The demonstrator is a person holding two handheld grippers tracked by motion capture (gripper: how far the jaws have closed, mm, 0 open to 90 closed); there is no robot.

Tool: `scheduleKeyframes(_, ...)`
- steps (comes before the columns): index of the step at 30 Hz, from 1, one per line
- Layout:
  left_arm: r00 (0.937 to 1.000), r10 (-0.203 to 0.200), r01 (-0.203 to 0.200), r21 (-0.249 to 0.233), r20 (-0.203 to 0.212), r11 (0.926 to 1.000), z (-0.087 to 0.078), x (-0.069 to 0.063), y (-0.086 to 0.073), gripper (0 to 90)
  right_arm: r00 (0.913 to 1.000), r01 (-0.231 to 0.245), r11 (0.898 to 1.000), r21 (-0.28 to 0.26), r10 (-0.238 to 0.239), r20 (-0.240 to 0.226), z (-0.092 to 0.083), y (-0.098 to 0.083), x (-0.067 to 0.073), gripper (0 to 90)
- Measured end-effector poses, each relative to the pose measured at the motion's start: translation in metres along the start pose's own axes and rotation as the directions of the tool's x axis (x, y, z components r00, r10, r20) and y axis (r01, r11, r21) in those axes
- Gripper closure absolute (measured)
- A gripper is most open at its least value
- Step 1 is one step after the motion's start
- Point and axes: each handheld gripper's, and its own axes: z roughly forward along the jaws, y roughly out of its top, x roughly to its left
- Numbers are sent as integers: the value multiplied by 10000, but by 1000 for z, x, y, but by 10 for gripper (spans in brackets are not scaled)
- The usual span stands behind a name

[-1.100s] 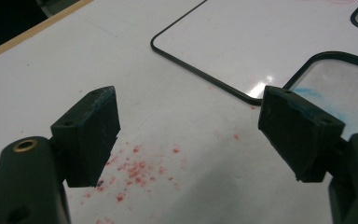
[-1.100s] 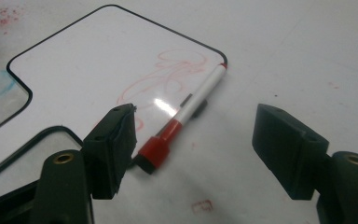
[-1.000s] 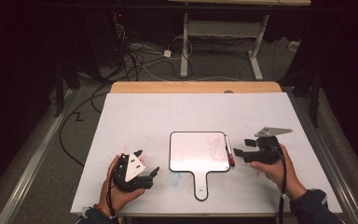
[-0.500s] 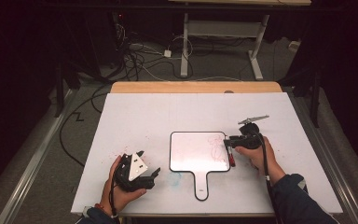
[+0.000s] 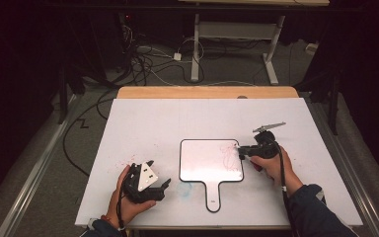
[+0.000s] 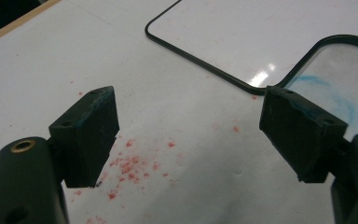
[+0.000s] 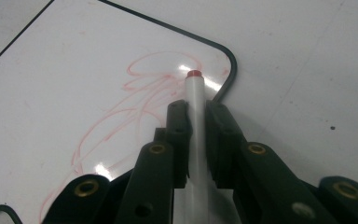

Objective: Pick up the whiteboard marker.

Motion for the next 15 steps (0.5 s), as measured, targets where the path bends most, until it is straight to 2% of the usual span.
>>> scheduleKeyframes(3,9998,-188,188,-15,87,9998,2,-2,2,186,9999,128,9992,-371,-125,82,-6,2,4,812)
scheduleKeyframes(7,9941,-815,831,-207,711,9963,10,-12,14,194,9991,424,9949,-916,-419,76,-18,5,15,811)
scheduleKeyframes(10,9821,-1403,1432,-142,1258,9896,21,-25,25,224,9975,701,9858,-1527,-704,36,-30,8,27,811)
scheduleKeyframes(11,9756,-1581,1618,-121,1521,9868,25,-31,29,224,9969,771,9824,-1704,-783,-3,-33,9,31,811)
scheduleKeyframes(12,9750,-1223,1214,163,1855,9925,27,-34,32,227,9959,875,9779,-1897,-901,-53,-36,9,35,811)
scheduleKeyframes(13,9648,-1758,1815,-111,1956,9833,34,-44,36,233,9948,983,9745,-2019,-1018,-69,-37,9,39,811)
scheduleKeyframes(14,9560,-1922,1991,-91,2218,9799,39,-50,40,238,9924,1099,9674,-2282,-1195,-286,-39,8,47,811)
scheduleKeyframes(15,9496,-2020,2100,-82,2397,9777,42,-55,43,239,9924,1099,9674,-2282,-1195,-286,-39,8,47,811)
